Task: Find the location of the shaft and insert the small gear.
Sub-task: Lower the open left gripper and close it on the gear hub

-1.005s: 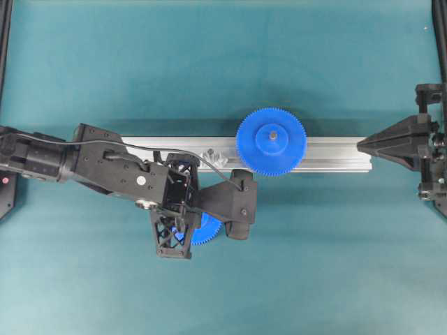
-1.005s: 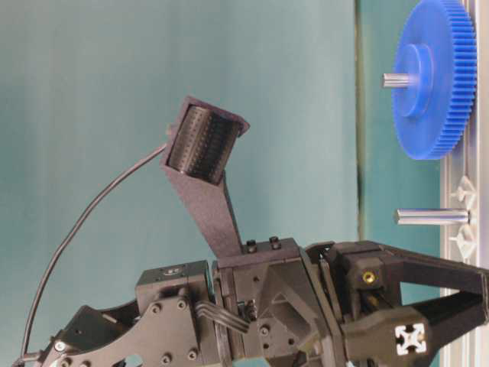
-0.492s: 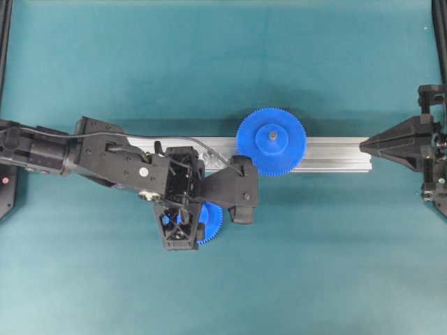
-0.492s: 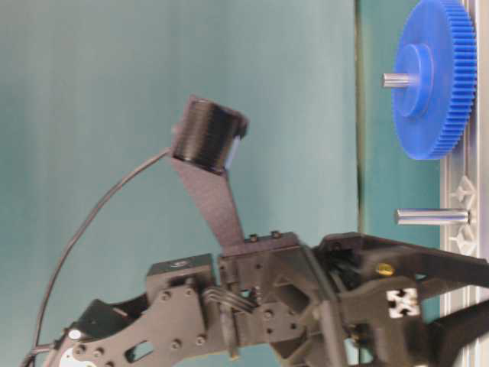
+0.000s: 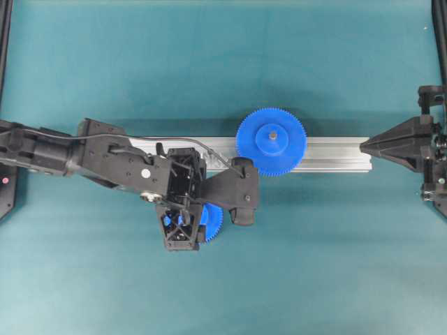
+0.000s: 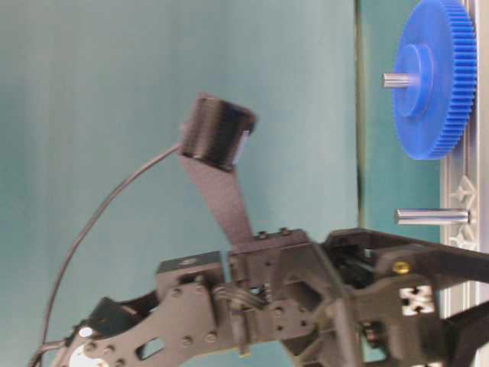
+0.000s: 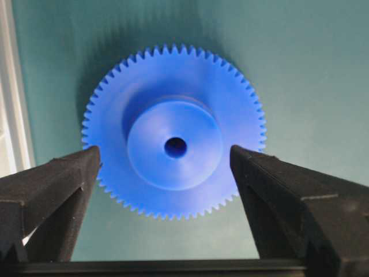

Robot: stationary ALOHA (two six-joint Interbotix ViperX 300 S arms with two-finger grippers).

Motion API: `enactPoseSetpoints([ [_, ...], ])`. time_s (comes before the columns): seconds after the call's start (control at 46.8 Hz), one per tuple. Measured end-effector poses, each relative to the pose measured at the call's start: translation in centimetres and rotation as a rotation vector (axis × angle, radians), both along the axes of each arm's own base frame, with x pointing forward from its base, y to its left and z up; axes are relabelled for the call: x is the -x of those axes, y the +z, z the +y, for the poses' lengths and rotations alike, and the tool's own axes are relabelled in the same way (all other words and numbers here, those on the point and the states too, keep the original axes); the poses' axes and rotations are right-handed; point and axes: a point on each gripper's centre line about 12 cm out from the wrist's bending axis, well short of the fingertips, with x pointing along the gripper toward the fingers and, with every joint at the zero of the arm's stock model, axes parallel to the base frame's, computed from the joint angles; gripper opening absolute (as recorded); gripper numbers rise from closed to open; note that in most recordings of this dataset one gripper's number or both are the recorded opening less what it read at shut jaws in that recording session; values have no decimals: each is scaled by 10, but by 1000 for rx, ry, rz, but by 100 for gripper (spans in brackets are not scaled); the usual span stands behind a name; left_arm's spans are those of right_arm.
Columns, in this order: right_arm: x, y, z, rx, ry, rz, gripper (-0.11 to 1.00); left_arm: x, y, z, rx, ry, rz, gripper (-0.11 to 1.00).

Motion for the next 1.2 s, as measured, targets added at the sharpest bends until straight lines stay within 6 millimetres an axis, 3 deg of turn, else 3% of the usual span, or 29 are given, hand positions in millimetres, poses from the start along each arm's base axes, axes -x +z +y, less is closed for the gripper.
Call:
enactPoseSetpoints([
  [0.171, 0, 0, 0, 0, 0, -2, 2, 0, -10, 1, -3, 2, 23, 93],
  [0.834, 0, 0, 0, -1, 0, -3, 2, 0, -21, -8, -5, -14, 47, 93],
  [1.198, 0, 0, 0, -1, 0, -2, 2, -1, -20, -1, -4, 1, 43, 93],
])
